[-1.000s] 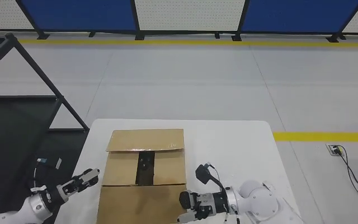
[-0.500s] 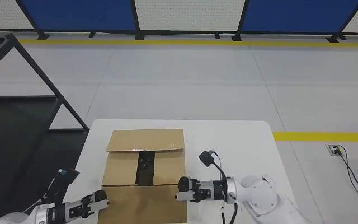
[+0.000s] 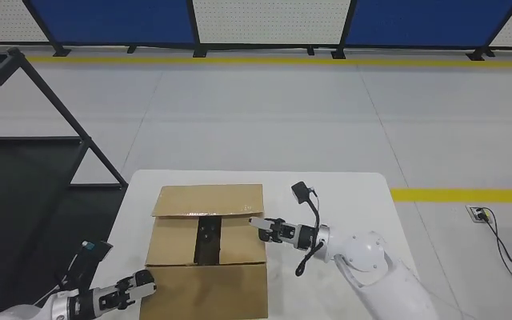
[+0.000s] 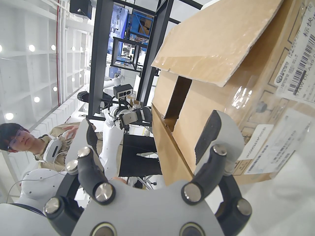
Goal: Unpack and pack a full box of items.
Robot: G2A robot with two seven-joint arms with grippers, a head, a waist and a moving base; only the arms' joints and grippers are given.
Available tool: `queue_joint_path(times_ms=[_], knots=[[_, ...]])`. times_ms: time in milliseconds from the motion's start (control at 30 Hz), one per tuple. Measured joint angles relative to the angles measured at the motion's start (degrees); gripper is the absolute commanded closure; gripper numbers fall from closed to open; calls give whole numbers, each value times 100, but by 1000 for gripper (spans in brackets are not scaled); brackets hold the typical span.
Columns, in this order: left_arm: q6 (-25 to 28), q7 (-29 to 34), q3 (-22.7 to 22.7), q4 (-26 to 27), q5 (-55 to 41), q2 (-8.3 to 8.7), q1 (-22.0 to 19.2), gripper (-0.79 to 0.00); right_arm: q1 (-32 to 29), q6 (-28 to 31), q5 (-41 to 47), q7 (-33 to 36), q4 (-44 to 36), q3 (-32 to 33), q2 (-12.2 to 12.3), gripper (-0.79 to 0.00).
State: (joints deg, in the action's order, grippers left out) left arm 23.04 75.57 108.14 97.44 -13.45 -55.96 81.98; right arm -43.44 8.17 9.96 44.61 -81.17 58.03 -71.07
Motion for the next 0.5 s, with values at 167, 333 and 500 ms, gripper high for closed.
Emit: queue_joint_path(times_ms=[167,333,500], knots=[[-2,0,-2,1,1,-1,1,-785,-79,-143,272,-282,-31,-18,-43,-785],[-70,-296,-48,174,71,10,107,-785,130,-351,520,-649,239,-168,-155,-785],[-90,-376,7,200,3,43,177,-785,372,-455,714,-784,528,-292,-257,-785]])
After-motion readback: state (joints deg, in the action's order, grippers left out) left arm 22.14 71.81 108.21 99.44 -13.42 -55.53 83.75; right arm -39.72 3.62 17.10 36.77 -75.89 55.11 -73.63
